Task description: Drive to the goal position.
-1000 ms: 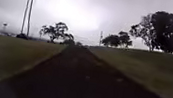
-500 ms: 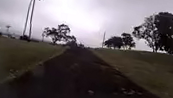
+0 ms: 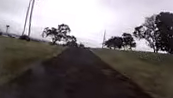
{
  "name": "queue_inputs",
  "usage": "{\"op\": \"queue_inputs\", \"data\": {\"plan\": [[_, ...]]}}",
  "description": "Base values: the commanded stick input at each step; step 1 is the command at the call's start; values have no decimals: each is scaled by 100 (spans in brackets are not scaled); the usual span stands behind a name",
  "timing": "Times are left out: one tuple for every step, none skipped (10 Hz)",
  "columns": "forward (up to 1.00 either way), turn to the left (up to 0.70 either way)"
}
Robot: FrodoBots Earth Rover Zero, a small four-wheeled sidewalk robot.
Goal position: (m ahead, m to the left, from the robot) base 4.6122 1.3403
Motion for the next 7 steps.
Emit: {"op": "queue_inputs", "data": {"plan": [[100,0],[100,0],[100,0],[100,0],[100,0],[100,0],[100,0]]}}
